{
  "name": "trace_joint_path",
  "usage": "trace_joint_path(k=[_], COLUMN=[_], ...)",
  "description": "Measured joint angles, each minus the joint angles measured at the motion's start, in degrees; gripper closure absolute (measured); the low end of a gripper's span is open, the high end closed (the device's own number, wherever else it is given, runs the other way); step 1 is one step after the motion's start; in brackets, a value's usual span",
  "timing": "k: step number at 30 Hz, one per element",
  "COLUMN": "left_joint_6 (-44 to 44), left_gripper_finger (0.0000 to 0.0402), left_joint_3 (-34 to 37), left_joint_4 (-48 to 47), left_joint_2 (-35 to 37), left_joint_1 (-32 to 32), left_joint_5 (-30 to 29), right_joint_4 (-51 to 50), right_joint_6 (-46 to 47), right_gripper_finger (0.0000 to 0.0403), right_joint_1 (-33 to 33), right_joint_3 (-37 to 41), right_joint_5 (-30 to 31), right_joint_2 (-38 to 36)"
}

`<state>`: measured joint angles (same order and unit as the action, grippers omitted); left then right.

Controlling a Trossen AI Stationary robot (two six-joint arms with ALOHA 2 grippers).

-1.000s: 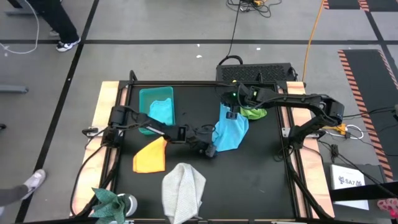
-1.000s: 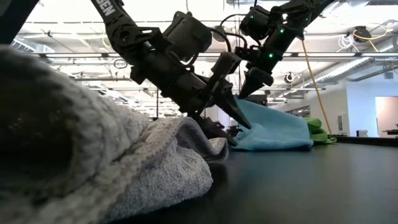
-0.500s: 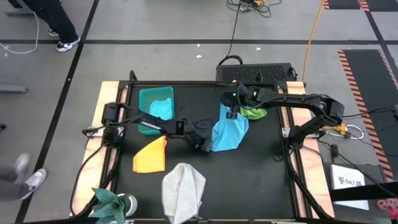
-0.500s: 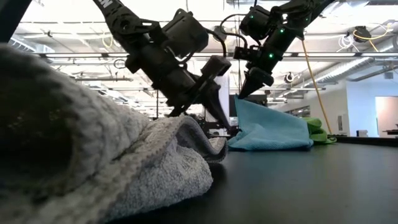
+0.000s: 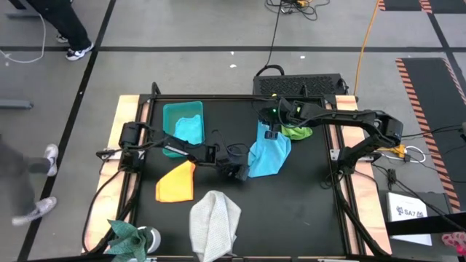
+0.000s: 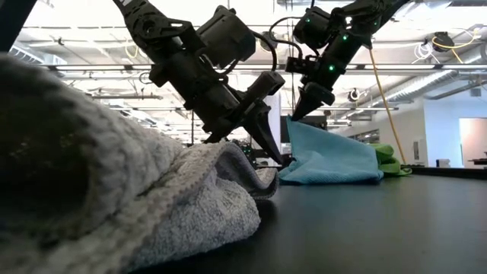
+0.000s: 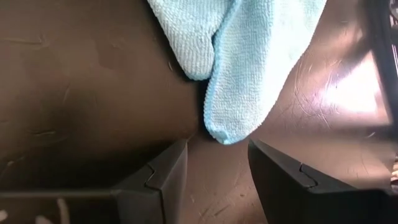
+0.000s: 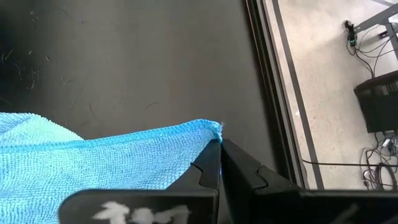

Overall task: Fold microfiber towels
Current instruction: Fold the blue microfiber towel

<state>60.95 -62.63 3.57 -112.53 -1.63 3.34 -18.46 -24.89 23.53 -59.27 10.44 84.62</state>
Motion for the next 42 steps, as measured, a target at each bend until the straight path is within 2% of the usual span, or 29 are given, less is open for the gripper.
trace_joint_path(k=[10,20,32,36,41,42], left_joint_6=[-0.2,0.8,2.8,2.7,-0.8,-1.1], left_gripper_finger=[0.0229,0.0229,0.0231,0.0272,0.0378,0.0389], left_joint_3=[0.0,-0.4,-0.3,-0.3,-0.2,-0.2], left_joint_4=[0.6,6.4,6.9,6.5,6.7,7.0], left_joint_2=[0.0,-3.3,-3.7,-3.7,-3.8,-3.8], left_joint_1=[0.0,0.0,0.0,-0.1,-0.9,-1.2], left_joint_5=[-0.4,0.2,-0.2,-0.9,-2.0,-2.0], right_joint_4=[1.3,2.0,1.9,1.9,1.9,1.9], right_joint_6=[0.1,0.1,0.1,0.0,0.0,0.0], right_gripper_finger=[0.0403,0.0403,0.0403,0.0403,0.0403,0.0403], right_joint_1=[0.0,0.0,0.0,0.0,0.0,0.0], right_joint_3=[0.0,0.0,0.0,0.0,0.0,0.0], right_joint_5=[0.0,0.0,0.0,0.0,0.0,0.0], right_joint_2=[0.0,0.0,0.1,0.1,0.1,0.1])
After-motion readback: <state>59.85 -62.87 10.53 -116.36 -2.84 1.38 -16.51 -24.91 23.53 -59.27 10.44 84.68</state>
